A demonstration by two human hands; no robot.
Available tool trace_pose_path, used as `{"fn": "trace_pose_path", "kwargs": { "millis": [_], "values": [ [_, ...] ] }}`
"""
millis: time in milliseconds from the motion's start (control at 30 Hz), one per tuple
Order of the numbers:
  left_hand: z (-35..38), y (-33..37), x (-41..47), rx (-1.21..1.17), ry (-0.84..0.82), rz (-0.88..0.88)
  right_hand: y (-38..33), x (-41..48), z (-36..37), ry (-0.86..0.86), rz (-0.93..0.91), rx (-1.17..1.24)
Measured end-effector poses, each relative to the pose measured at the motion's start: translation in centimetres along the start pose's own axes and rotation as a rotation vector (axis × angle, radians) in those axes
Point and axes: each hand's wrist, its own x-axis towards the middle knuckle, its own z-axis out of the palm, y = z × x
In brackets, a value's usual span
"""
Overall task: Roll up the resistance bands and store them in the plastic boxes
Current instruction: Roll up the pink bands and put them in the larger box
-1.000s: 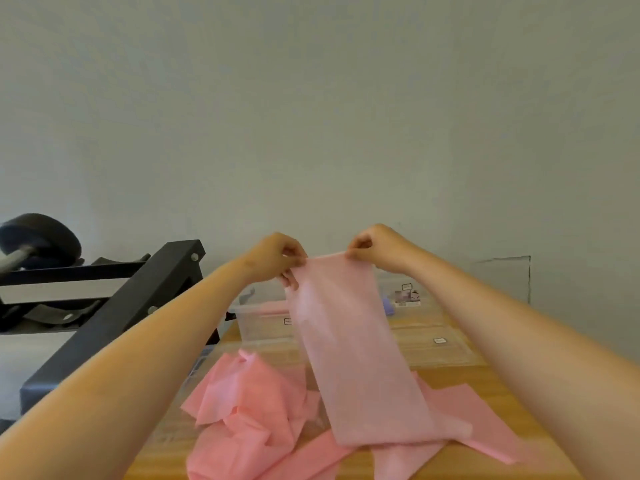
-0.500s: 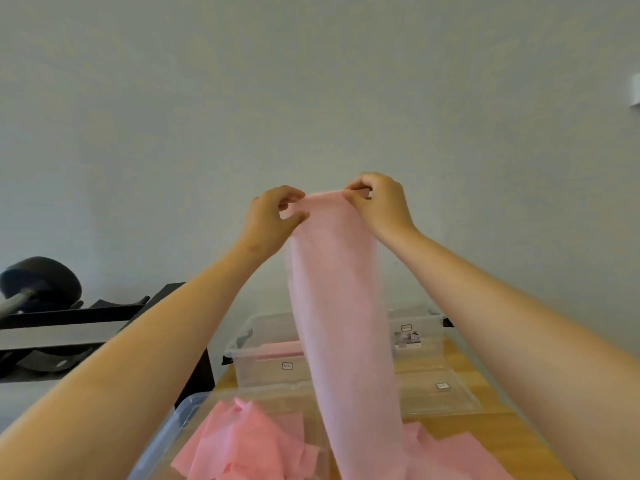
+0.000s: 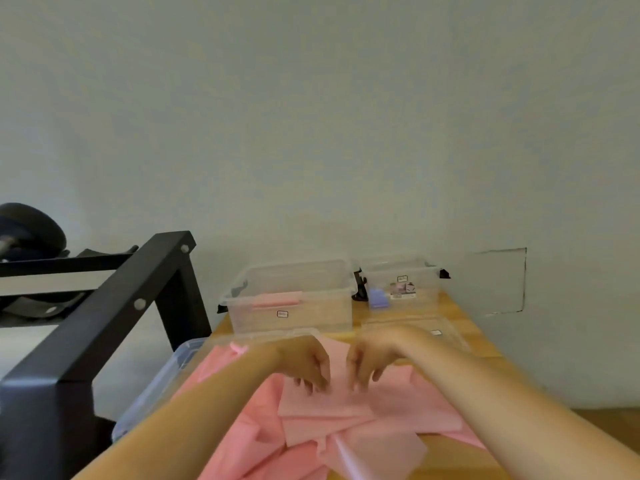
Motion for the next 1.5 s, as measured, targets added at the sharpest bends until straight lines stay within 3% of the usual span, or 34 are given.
{"fn": "trace_pose_path", "kwargs": {
  "millis": [67, 133, 300, 533, 733, 867, 933, 1033, 1067, 1200, 1333, 1500],
  "values": [
    [2.0, -0.1, 0.2, 0.024, -0.155, -0.069, 0.6, 0.5, 1.7, -0.029, 0.021, -0.131],
    [3.6, -0.1, 0.5, 0.079, -0.189, -0.077, 1.1, 0.8, 3.1, -0.009, 0.034, -0.234],
    [4.9, -0.6, 0.6, 0.259, 0.031, -0.033, 2.5, 1.4, 5.1, 0.116, 0.028, -0.190],
    [6.1, -1.5, 1.1, 0.417, 0.072, 0.060, 3.2, 2.0, 6.3, 0.226, -0.031, -0.155],
    [4.7, -1.6, 0.5, 0.311, 0.133, 0.026, 3.0, 0.6, 4.1, 0.208, -0.027, -0.113],
    [1.6, -2.4, 0.4, 0.190, 0.359, 0.030, 2.5, -0.8, 2.1, 0.267, -0.073, -0.053],
    [0.8, -2.2, 0.3, 0.031, 0.452, 0.044, 2.2, -1.3, 1.2, 0.283, -0.091, 0.008],
    [1.8, -1.0, 0.2, -0.389, 0.402, 0.089, 1.7, -1.4, 0.3, 0.310, -0.108, 0.066],
    [2.5, -0.5, 0.3, -0.397, 0.360, 0.092, 1.6, -1.3, 0.2, 0.322, -0.120, 0.079],
    [4.4, -0.3, 0.7, 0.066, 0.306, 0.106, 1.3, -1.2, 0.3, 0.347, -0.137, 0.132],
    [2.5, -0.8, -0.4, -0.064, 0.320, 0.163, 1.9, -1.7, 0.1, 0.392, -0.152, 0.185],
    [0.3, -1.4, -1.0, -0.202, 0.460, 0.170, 2.1, -2.0, -0.1, 0.460, -0.180, 0.292]
  ]
}}
